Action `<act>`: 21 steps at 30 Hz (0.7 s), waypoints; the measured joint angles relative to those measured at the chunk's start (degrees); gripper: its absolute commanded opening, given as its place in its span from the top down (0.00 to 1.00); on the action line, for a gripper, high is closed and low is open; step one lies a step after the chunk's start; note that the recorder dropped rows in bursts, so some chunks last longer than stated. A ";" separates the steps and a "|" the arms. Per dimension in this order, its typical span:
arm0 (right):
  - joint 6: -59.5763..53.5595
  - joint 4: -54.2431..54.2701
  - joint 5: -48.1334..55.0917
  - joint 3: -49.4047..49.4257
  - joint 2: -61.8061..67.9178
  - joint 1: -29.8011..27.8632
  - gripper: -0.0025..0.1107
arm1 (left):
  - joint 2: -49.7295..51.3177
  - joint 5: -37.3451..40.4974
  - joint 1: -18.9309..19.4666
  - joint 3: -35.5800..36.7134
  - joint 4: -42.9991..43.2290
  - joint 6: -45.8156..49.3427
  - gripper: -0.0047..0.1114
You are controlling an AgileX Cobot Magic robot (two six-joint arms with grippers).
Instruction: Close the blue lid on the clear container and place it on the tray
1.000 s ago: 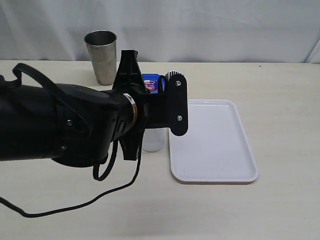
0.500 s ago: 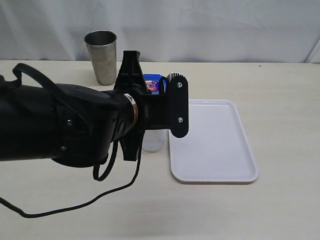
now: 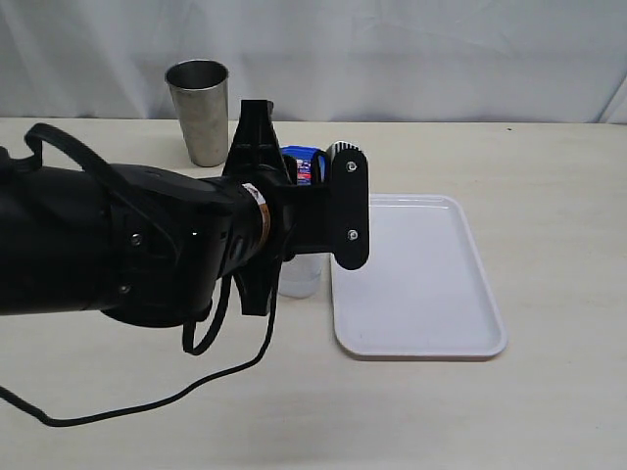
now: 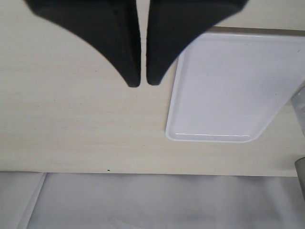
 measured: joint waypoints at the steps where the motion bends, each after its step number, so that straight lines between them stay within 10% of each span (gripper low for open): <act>1: 0.00 0.00 0.00 0.00 0.00 0.00 0.94 | 0.00 0.00 0.00 0.00 -0.11 0.00 0.48; 21: 0.00 0.00 0.00 0.00 0.00 0.00 0.94 | 0.00 5.42 0.00 0.00 -9.45 2.97 0.43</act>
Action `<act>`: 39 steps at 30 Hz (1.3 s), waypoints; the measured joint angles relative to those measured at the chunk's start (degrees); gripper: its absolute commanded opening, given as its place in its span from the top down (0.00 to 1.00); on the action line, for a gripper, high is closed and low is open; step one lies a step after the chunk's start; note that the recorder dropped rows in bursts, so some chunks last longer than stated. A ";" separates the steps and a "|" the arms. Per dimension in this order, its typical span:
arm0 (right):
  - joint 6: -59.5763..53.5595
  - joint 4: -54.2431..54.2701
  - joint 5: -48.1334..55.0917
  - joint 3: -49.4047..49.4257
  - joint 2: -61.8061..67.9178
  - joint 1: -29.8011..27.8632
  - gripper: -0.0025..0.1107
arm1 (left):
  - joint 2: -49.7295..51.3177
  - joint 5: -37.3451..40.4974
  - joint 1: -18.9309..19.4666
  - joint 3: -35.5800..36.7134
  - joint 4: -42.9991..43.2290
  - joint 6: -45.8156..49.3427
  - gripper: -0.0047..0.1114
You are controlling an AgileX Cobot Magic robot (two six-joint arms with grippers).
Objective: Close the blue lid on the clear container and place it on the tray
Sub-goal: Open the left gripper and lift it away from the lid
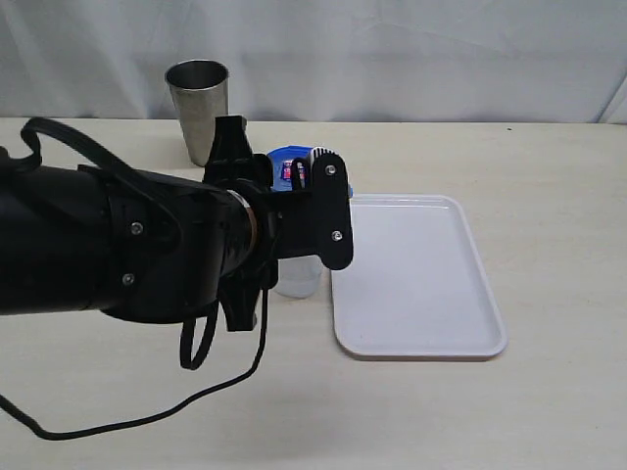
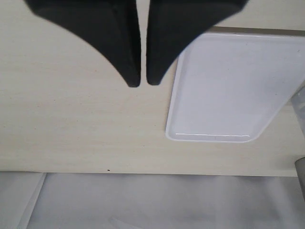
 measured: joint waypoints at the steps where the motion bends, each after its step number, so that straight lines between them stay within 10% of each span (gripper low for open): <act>1: 0.00 0.00 0.00 0.00 0.00 0.00 0.94 | -0.13 0.52 0.00 0.00 -0.24 0.00 0.43; 9: 0.00 0.00 0.00 0.00 0.00 0.00 0.94 | -7.11 0.74 0.00 0.00 -4.13 0.25 0.50; 15: 0.00 0.00 0.00 0.00 0.00 0.00 0.94 | -13.51 -2.88 0.00 0.00 -12.23 5.72 0.96; 31: 0.00 0.00 0.00 0.00 0.00 0.00 0.94 | -8.82 -40.87 16.63 0.09 -39.48 10.71 0.96; 35: 0.00 0.00 0.00 0.00 0.00 0.00 0.94 | -8.82 -49.01 18.63 0.09 -38.33 7.59 0.96; 39: 0.00 0.00 0.00 0.00 0.00 0.00 0.94 | -8.78 -64.36 21.92 0.09 -19.55 -12.96 0.96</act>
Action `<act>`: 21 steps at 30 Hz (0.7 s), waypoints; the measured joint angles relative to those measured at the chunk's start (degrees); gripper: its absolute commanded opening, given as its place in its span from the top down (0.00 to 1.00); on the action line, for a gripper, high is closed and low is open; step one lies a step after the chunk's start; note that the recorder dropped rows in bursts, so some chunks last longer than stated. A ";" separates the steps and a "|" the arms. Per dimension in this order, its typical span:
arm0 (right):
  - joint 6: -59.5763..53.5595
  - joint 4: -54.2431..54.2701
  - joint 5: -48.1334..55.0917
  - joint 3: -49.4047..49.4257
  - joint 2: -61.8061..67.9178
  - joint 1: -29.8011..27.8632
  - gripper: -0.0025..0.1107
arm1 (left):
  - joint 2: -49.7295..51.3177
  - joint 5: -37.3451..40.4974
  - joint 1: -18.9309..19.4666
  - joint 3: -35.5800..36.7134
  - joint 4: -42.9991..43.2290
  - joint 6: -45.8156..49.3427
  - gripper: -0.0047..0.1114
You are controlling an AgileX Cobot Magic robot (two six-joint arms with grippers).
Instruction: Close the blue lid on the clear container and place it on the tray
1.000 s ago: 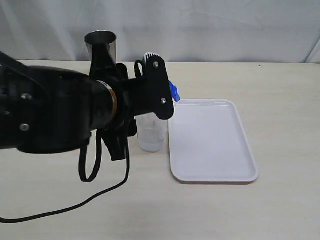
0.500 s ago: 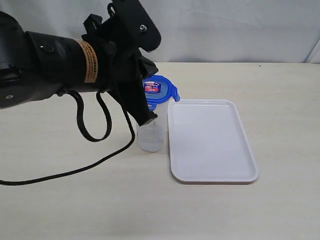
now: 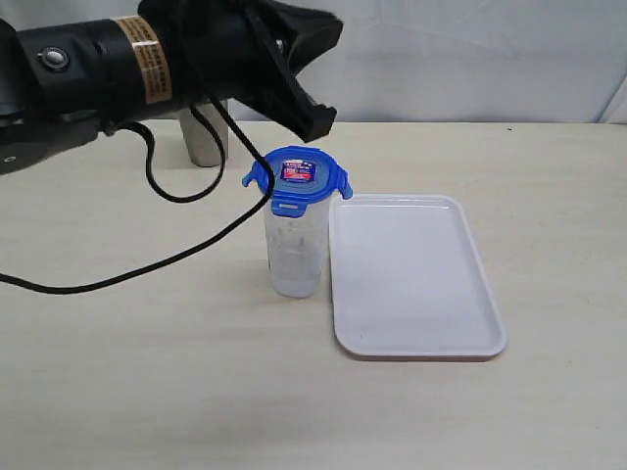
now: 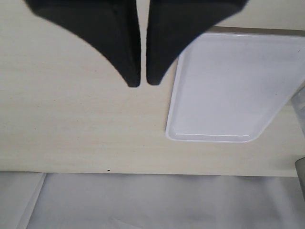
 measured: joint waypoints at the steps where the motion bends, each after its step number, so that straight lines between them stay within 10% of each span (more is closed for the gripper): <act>1: 0.00 0.00 0.00 0.00 0.00 0.00 0.94 | 0.26 -6.15 1.64 0.00 4.90 -6.44 0.96; 5: 0.00 0.00 0.00 0.00 0.00 0.00 0.94 | 1.90 -24.82 9.90 0.00 16.42 -25.15 0.96; 10: 0.00 0.00 0.00 0.00 0.00 0.00 0.94 | 2.36 -27.73 16.32 0.00 31.53 -35.20 0.96; 21: 0.00 0.00 0.00 0.00 0.00 0.00 0.94 | 2.36 -8.48 7.59 0.00 56.42 -40.72 0.96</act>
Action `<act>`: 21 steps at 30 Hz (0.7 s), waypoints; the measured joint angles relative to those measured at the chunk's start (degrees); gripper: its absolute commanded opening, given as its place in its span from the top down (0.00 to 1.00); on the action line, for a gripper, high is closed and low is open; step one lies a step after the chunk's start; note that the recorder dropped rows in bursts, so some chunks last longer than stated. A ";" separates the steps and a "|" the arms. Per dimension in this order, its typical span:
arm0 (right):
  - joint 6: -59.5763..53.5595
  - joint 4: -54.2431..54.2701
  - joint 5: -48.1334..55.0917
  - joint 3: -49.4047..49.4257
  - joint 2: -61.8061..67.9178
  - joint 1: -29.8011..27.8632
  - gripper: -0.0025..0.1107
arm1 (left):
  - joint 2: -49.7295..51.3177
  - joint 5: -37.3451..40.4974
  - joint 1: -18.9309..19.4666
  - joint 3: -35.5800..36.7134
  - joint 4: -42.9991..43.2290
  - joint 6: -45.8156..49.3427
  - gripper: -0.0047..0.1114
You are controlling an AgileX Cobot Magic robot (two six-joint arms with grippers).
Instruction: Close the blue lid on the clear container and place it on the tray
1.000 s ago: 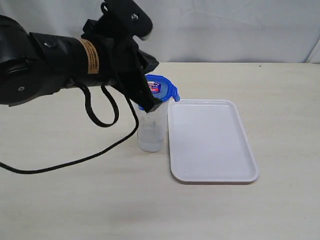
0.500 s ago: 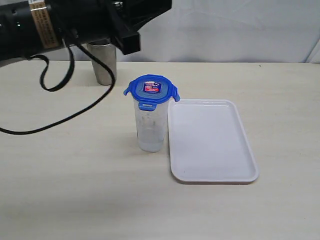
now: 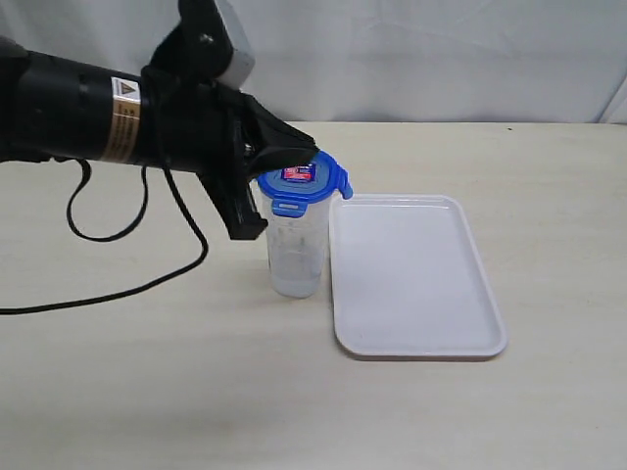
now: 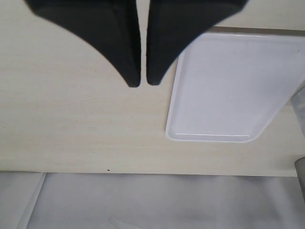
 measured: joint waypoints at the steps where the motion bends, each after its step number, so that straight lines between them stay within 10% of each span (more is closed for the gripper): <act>1: 0.00 0.00 0.00 0.00 0.00 0.00 0.94 | 0.00 1.20 -1.16 0.00 0.39 -0.12 0.96; 21: 0.00 0.00 0.00 0.00 0.00 0.00 0.94 | 0.11 3.78 -3.29 6.16 -7.40 10.14 0.96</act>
